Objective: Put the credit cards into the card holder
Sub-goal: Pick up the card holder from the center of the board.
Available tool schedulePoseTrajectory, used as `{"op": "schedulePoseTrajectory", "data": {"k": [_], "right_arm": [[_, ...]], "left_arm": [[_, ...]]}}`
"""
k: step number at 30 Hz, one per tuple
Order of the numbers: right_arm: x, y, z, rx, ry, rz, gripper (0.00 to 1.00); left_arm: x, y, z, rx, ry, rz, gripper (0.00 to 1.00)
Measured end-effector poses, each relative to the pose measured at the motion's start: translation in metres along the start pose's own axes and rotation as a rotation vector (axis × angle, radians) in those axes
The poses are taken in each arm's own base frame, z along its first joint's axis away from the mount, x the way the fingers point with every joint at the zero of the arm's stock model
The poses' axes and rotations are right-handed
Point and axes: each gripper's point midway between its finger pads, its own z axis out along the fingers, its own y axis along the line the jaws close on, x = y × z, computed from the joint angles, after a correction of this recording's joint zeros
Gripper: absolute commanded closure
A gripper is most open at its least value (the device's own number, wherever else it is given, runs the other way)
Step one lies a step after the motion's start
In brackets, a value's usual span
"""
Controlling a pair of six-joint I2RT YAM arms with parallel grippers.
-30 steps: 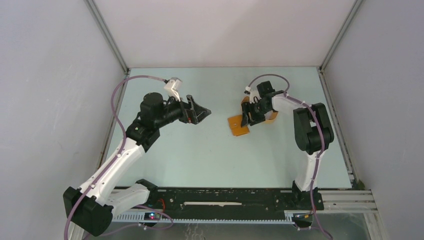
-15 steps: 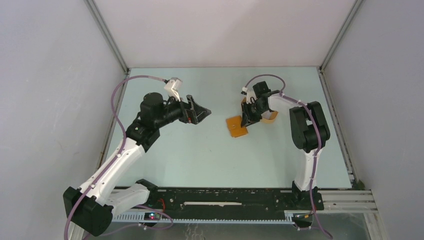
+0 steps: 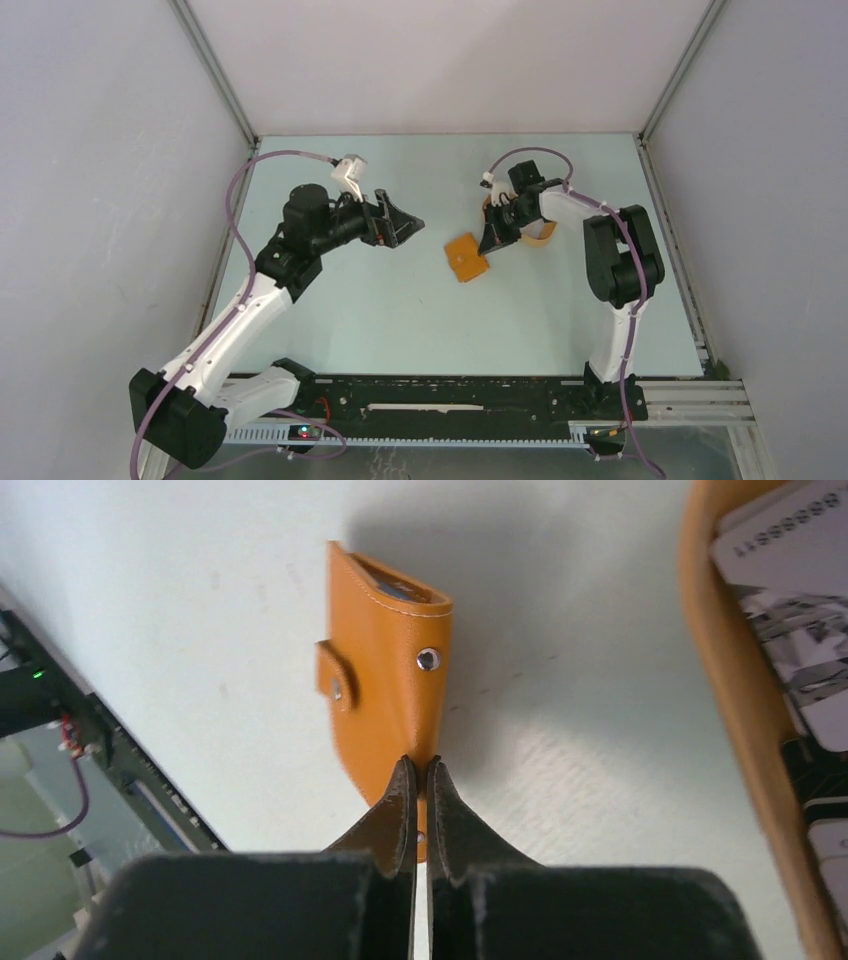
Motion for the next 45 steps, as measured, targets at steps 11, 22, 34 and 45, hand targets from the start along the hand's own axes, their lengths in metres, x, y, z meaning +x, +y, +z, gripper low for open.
{"op": "schedulePoseTrajectory", "data": {"k": [11,22,34,45], "right_arm": [[-0.015,0.062,-0.051,-0.194,-0.115,-0.125,1.0],[-0.004,0.095,-0.074,-0.387,-0.127,-0.182,1.0],[0.0,0.126,-0.094,-0.515,-0.145,-0.25,1.0],[0.01,0.141,-0.094,-0.579,-0.119,-0.282,1.0]], "left_arm": [[0.078,0.01,0.026,0.018,0.07,-0.197,0.08],[0.127,0.035,0.044,0.057,-0.037,-0.345,0.07],[0.109,0.026,0.06,0.175,-0.148,-0.313,0.18],[0.095,0.008,0.058,0.295,-0.198,-0.288,0.72]]}}
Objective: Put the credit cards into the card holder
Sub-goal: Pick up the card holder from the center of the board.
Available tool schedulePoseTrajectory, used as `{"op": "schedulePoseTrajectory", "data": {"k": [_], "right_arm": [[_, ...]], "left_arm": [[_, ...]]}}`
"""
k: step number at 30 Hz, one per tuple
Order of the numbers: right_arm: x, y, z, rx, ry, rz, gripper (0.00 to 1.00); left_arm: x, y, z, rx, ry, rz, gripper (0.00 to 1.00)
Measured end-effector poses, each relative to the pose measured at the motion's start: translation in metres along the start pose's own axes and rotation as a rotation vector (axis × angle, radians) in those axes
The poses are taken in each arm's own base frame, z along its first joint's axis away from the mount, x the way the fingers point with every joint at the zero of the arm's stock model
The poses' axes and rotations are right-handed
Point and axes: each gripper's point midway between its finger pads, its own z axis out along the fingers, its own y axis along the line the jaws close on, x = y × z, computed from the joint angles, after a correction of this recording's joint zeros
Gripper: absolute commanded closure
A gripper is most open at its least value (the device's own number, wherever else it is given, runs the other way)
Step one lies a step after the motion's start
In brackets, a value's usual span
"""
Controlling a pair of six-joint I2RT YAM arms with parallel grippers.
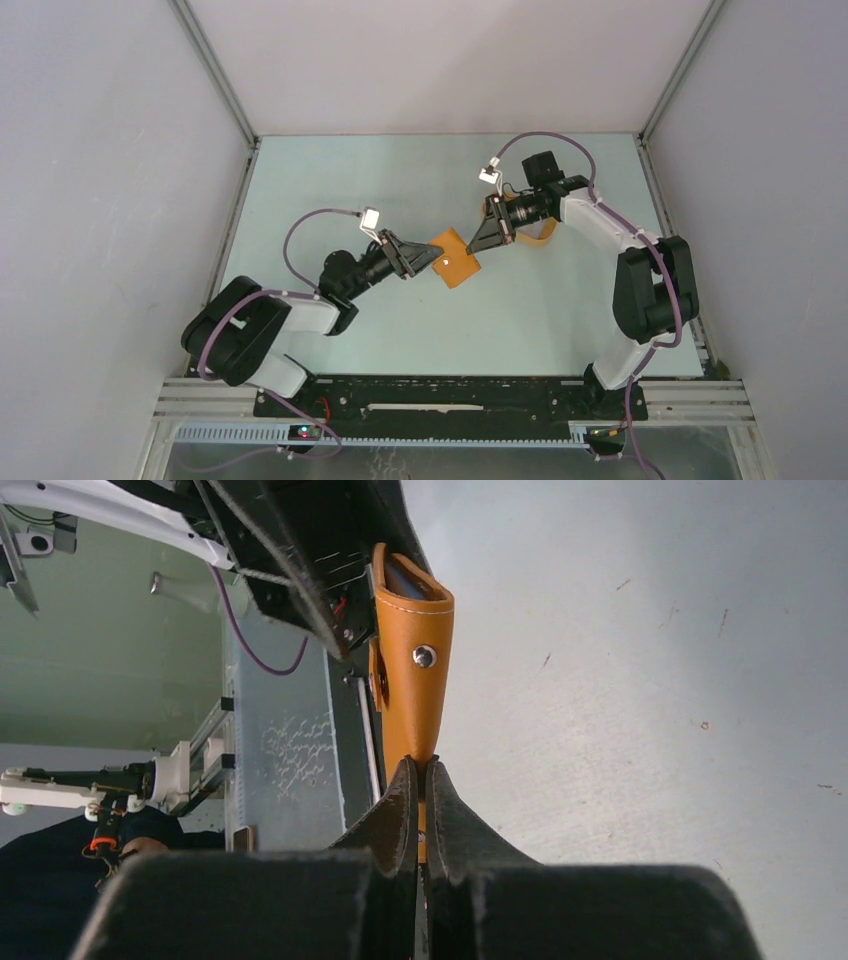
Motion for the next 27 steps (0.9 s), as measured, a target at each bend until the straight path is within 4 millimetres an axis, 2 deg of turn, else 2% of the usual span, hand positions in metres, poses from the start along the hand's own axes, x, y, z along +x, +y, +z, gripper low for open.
{"op": "schedulePoseTrajectory", "data": {"k": [1,2,3,4,8,10,12,17,23,26,27], "right_arm": [[0.0,0.001,0.0,-0.005,0.001,-0.003,1.0],[0.001,0.001,0.0,-0.008,0.001,-0.005,1.0],[0.001,0.002,0.0,-0.011,0.002,-0.008,1.0],[0.002,0.002,0.0,-0.011,0.003,-0.012,0.97],[0.005,0.004,-0.001,-0.014,0.011,-0.033,0.55],[0.007,0.009,-0.002,-0.021,0.014,-0.058,0.45],[0.007,0.016,-0.003,-0.026,0.015,-0.1,0.39],[0.005,0.034,-0.005,-0.036,0.012,-0.18,0.37],[0.007,0.036,-0.001,-0.029,0.028,-0.198,0.37],[0.009,0.038,0.002,-0.03,0.039,-0.202,0.45],[0.009,0.038,0.003,-0.031,0.04,-0.203,0.53]], "left_arm": [[0.0,-0.001,0.0,0.008,-0.002,-0.002,0.87],[0.0,-0.001,0.0,0.016,0.001,-0.007,0.97],[0.0,-0.001,0.0,0.022,0.003,-0.012,1.0],[0.001,-0.002,0.001,0.031,0.006,-0.011,1.0],[0.003,-0.006,0.0,0.06,0.023,-0.001,1.0],[0.007,-0.01,-0.001,0.087,0.047,0.03,1.0],[0.013,-0.012,-0.004,0.114,0.08,0.062,1.0],[0.023,-0.025,-0.006,0.201,0.156,0.132,1.0],[0.021,-0.043,-0.002,0.295,0.192,0.19,1.0],[0.022,-0.045,-0.002,0.311,0.201,0.2,1.0],[0.022,-0.046,-0.002,0.314,0.201,0.202,1.0]]}}
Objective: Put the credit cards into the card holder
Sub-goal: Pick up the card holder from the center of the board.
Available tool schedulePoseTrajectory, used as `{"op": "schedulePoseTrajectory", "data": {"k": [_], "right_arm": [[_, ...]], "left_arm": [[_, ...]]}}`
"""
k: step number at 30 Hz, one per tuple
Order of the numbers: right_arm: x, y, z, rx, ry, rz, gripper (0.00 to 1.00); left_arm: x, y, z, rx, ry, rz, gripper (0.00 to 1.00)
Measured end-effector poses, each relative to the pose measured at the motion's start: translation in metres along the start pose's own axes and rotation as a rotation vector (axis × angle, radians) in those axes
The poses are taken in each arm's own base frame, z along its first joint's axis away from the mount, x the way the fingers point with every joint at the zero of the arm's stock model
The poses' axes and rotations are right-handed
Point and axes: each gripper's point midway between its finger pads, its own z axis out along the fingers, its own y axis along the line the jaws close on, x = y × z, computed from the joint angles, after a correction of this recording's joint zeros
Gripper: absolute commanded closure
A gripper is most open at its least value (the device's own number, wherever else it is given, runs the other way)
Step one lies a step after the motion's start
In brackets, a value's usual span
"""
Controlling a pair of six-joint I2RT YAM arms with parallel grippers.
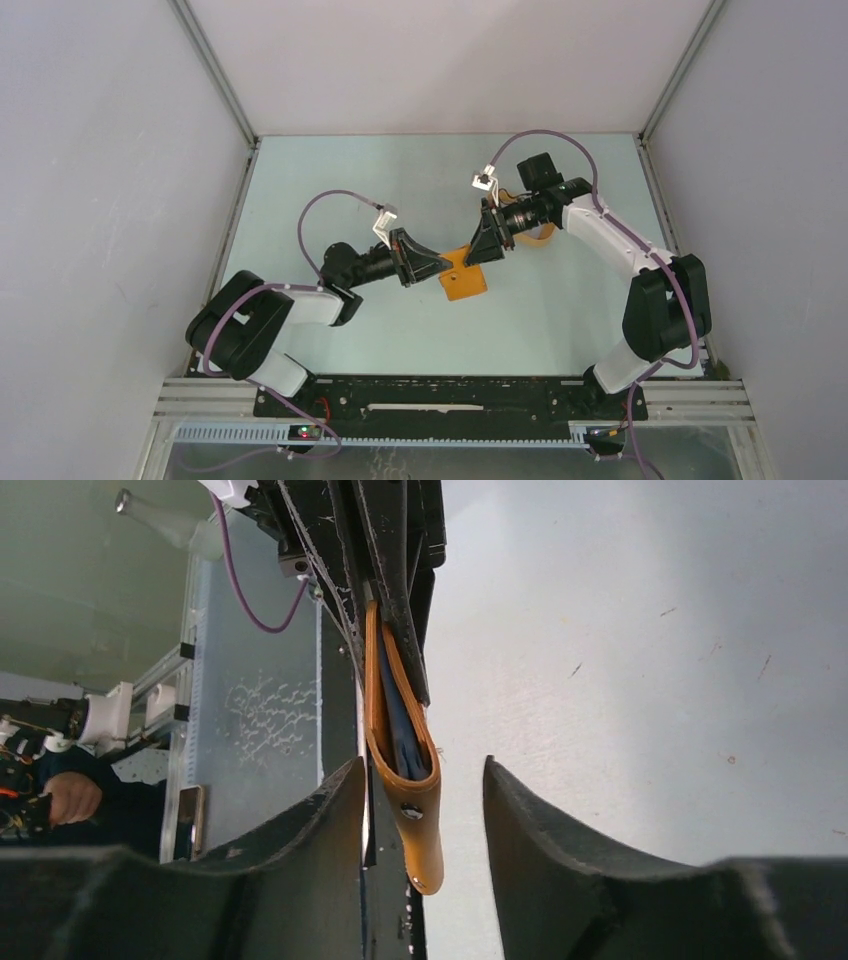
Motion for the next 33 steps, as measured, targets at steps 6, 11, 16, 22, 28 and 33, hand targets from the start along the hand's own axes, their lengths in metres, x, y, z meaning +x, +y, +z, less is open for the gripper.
{"op": "schedulePoseTrajectory", "data": {"k": [6,11,16,22,28,33], "right_arm": [[0.0,0.003,0.003,-0.008,0.005,0.005,1.0],[0.0,0.001,0.003,0.004,0.006,0.011,1.0],[0.003,-0.01,0.001,0.097,0.016,0.032,1.0],[-0.001,-0.019,-0.009,0.255,-0.038,0.095,1.0],[-0.012,-0.026,-0.01,0.304,-0.09,0.186,1.0],[-0.011,-0.033,-0.006,0.302,-0.096,0.259,1.0]], "left_arm": [[0.001,0.001,0.0,-0.003,0.003,-0.001,0.91],[-0.004,0.007,-0.001,-0.05,-0.022,0.007,0.59],[-0.035,0.007,-0.021,-0.197,-0.166,0.072,0.37],[-0.068,-0.011,-0.045,-0.328,-0.286,0.138,0.31],[-0.029,0.001,-0.041,-0.489,-0.091,0.185,0.3],[-0.015,0.009,-0.028,-0.609,0.075,0.277,0.32]]}}
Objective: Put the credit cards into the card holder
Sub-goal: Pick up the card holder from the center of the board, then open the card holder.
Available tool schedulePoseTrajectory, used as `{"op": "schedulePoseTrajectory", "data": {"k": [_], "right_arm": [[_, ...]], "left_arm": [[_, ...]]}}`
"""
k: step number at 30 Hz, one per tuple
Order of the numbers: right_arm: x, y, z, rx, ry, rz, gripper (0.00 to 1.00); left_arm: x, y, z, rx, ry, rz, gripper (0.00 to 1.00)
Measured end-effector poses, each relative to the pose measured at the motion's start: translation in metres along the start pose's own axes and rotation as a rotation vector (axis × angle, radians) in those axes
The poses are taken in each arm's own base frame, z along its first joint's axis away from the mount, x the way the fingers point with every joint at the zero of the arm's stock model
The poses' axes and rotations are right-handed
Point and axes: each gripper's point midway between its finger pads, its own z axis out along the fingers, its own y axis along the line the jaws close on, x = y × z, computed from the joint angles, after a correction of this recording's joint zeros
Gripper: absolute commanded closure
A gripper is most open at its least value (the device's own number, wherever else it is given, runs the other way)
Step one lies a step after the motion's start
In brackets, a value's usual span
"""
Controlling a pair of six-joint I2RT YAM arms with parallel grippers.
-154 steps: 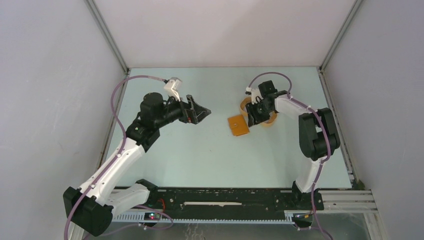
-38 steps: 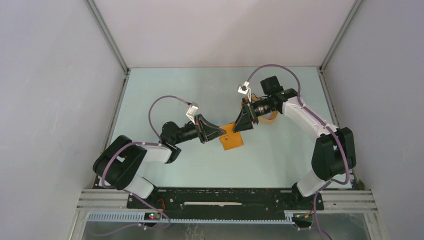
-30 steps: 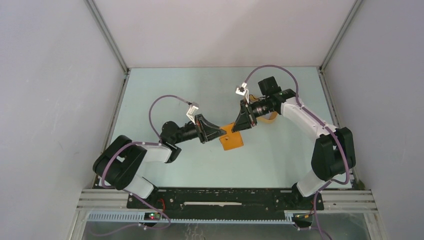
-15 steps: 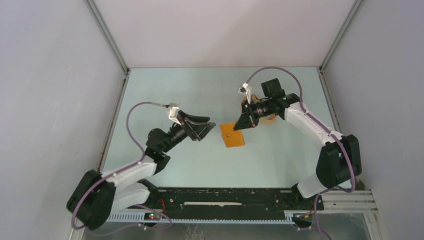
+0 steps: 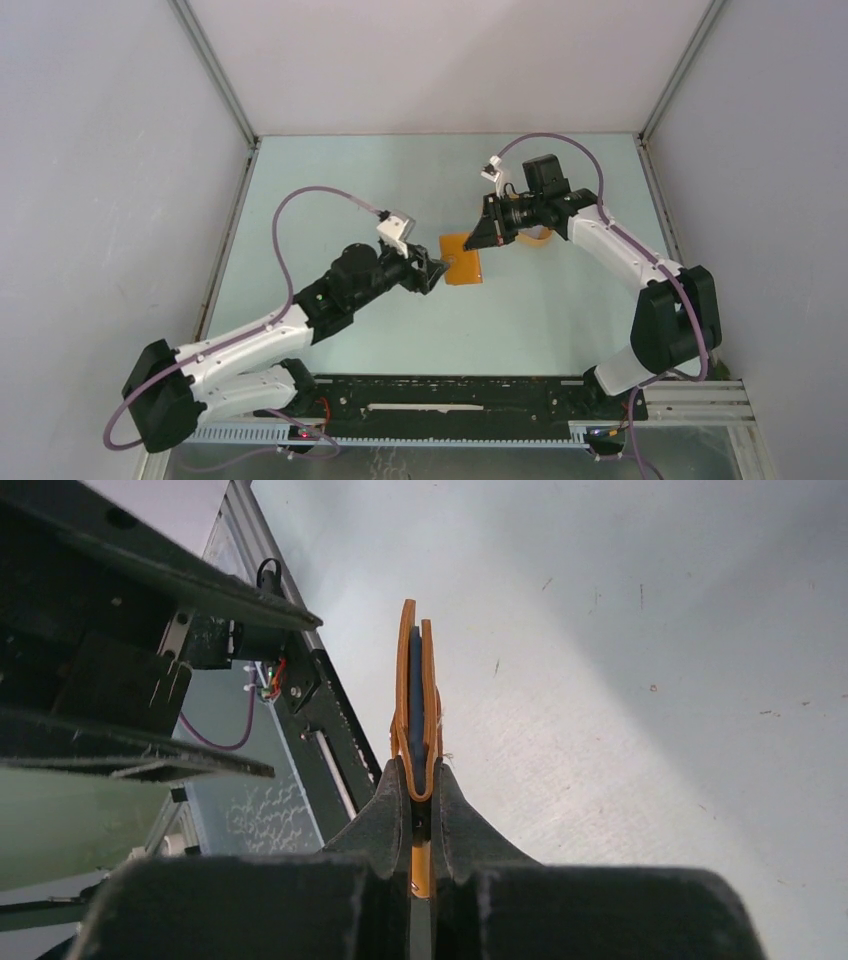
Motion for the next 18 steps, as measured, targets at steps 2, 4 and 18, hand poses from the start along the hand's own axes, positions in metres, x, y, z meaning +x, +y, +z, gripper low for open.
{"op": "schedulePoseTrajectory", "data": {"k": [2,4,18], "right_arm": [[0.001,-0.004,0.002,0.001,0.007,0.026,1.0],[0.003,-0.007,0.004,0.002,0.013,0.046,1.0],[0.005,-0.009,0.004,-0.014,0.018,0.084,1.0]], "left_arm": [[-0.001,-0.001,0.007,-0.032,0.036,0.046,0.32],[-0.002,-0.002,0.014,-0.051,0.059,0.083,0.32],[0.025,0.008,0.046,-0.091,0.247,0.222,0.4]]}}
